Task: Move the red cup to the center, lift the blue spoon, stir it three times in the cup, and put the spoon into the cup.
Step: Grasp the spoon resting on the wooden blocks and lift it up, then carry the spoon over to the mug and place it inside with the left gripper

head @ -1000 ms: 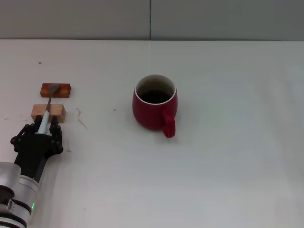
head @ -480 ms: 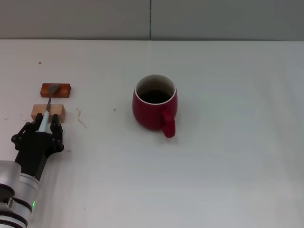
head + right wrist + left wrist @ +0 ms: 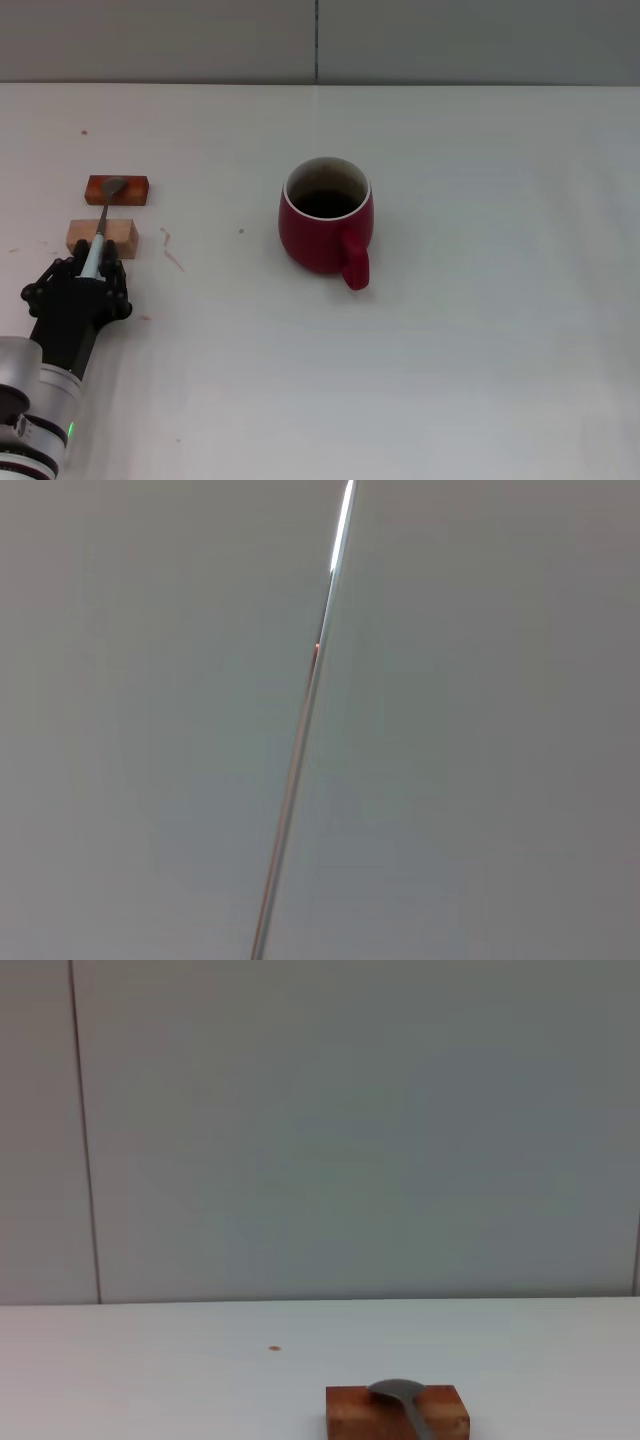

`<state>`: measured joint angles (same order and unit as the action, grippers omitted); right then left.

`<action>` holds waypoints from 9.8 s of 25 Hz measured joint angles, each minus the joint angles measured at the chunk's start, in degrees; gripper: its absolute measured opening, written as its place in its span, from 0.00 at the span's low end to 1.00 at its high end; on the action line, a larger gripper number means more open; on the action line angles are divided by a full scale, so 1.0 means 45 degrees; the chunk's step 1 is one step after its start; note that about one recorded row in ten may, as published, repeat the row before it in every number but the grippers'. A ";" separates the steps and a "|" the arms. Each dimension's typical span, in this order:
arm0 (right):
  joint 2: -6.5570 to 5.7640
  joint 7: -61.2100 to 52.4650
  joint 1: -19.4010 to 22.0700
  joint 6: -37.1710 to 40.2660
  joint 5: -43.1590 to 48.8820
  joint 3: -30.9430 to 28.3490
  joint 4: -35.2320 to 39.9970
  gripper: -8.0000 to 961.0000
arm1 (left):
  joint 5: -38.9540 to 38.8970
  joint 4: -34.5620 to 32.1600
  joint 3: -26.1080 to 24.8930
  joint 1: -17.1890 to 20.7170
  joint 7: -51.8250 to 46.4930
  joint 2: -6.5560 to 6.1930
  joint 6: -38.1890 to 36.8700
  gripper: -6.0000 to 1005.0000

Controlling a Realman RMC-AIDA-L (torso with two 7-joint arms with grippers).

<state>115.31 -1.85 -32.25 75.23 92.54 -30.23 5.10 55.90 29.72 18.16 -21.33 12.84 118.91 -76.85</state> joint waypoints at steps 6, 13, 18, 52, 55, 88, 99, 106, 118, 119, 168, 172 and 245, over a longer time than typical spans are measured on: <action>0.0000 -0.0001 -0.0001 0.0000 0.0000 0.0000 0.0020 0.70 | 0.0000 -0.0003 0.0000 0.0014 -0.0001 0.0000 0.0008 0.28; 0.0000 0.0000 0.0012 -0.0001 0.0000 0.0000 0.0020 0.70 | 0.0000 -0.0004 0.0004 0.0037 0.0000 0.0002 0.0010 0.26; 0.0000 -0.0001 0.0020 0.0000 0.0000 0.0000 0.0019 0.70 | -0.0001 -0.0003 -0.0060 0.0035 0.0000 0.0014 0.0010 0.26; -0.0001 0.0000 0.0038 0.0001 0.0000 0.0000 0.0018 0.70 | 0.0020 0.0010 -0.0112 0.0112 0.0000 -0.0020 0.0007 0.17; -0.0001 0.0000 0.0039 0.0001 0.0000 0.0000 0.0018 0.70 | 0.0020 0.0002 -0.0119 0.0111 0.0000 -0.0019 0.0007 0.17; -0.0001 0.0000 0.0081 0.0001 0.0000 0.0000 0.0019 0.70 | 0.1430 -0.0955 -0.0089 0.0432 -0.6074 -0.0178 -0.1521 0.17; -0.0001 0.0000 0.0077 0.0001 0.0000 0.0000 0.0014 0.70 | 0.2577 -0.2862 -0.0032 0.0774 -1.2475 -0.0182 -0.1637 0.17; -0.0001 0.0000 0.0076 0.0002 0.0000 0.0000 0.0020 0.70 | 0.3759 -0.4345 -0.0014 0.0917 -1.6374 -0.0176 -0.2267 0.17; -0.0001 0.0000 0.0063 -0.0052 0.0000 0.0000 0.0004 0.70 | 0.5794 -0.7485 0.0168 0.0781 -2.1010 -0.0201 -0.4418 0.17; -0.0001 0.0000 0.0071 -0.0063 0.0000 0.0000 0.0000 0.70 | 0.6039 -0.8224 0.0370 0.0658 -2.1822 -0.0211 -0.4805 0.17; 0.0775 0.0000 0.0580 -0.0175 -0.0118 -0.0314 -0.0202 0.70 | 1.3434 -1.8499 0.4636 -0.2697 -2.8995 -0.0784 -0.5160 0.17; 0.0780 0.0000 0.0618 -0.0177 -0.0118 -0.0312 -0.0321 0.70 | 1.4047 -1.8499 0.4642 -0.2965 -2.8975 -0.0673 -0.5141 0.17; 0.0840 0.0082 0.1262 -0.0028 -0.0087 -0.0198 -0.1002 0.70 | 2.0011 -2.4797 1.3284 -0.5188 -3.0645 -0.0038 -0.3213 0.17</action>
<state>119.09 -1.48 -26.57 75.10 92.15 -31.13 0.59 145.94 -81.87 77.94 -44.67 -125.06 118.74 -91.30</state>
